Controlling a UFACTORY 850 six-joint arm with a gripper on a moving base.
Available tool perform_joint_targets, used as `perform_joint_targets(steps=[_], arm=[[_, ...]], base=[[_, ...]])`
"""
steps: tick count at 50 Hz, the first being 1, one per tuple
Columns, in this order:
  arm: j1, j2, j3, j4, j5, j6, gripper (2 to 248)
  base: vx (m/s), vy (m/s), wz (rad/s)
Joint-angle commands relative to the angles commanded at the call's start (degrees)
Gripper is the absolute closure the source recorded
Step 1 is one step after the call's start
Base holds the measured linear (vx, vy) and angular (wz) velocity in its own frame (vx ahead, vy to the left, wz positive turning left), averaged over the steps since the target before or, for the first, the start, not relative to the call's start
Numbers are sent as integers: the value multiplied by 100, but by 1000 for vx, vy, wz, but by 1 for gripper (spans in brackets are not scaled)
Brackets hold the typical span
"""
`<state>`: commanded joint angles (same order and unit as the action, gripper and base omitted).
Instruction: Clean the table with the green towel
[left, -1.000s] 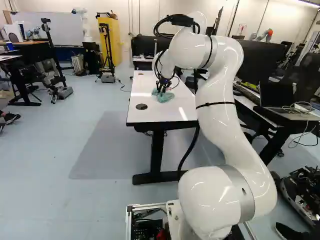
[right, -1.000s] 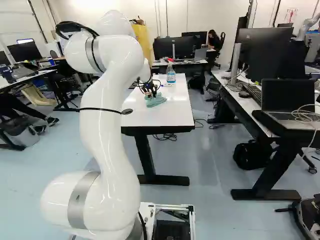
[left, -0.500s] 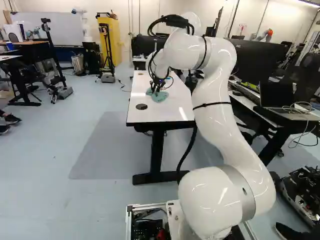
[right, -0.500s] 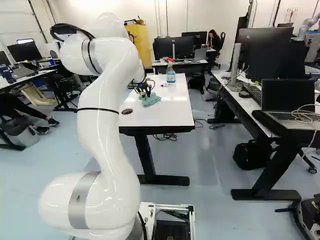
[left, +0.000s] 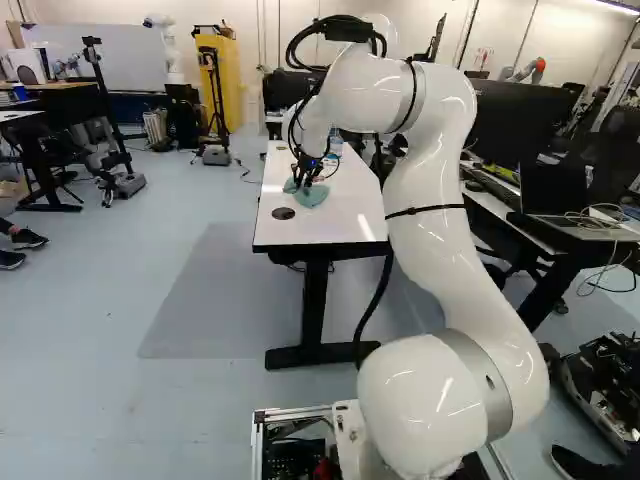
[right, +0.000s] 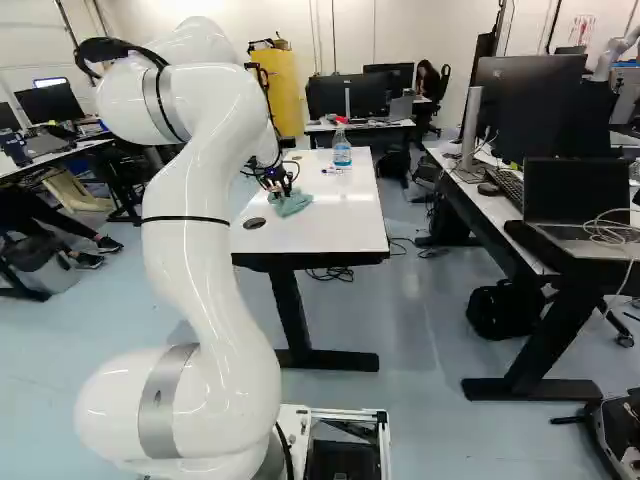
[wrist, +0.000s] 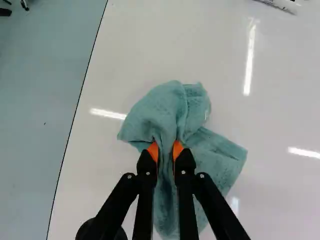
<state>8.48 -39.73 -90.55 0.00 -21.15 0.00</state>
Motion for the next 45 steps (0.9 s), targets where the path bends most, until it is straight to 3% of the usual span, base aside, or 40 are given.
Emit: perform_joint_targets(steps=[45], arm=[[-99, 1119, 1544, 0, 0, 0, 199]], base=[[0, 0, 0]])
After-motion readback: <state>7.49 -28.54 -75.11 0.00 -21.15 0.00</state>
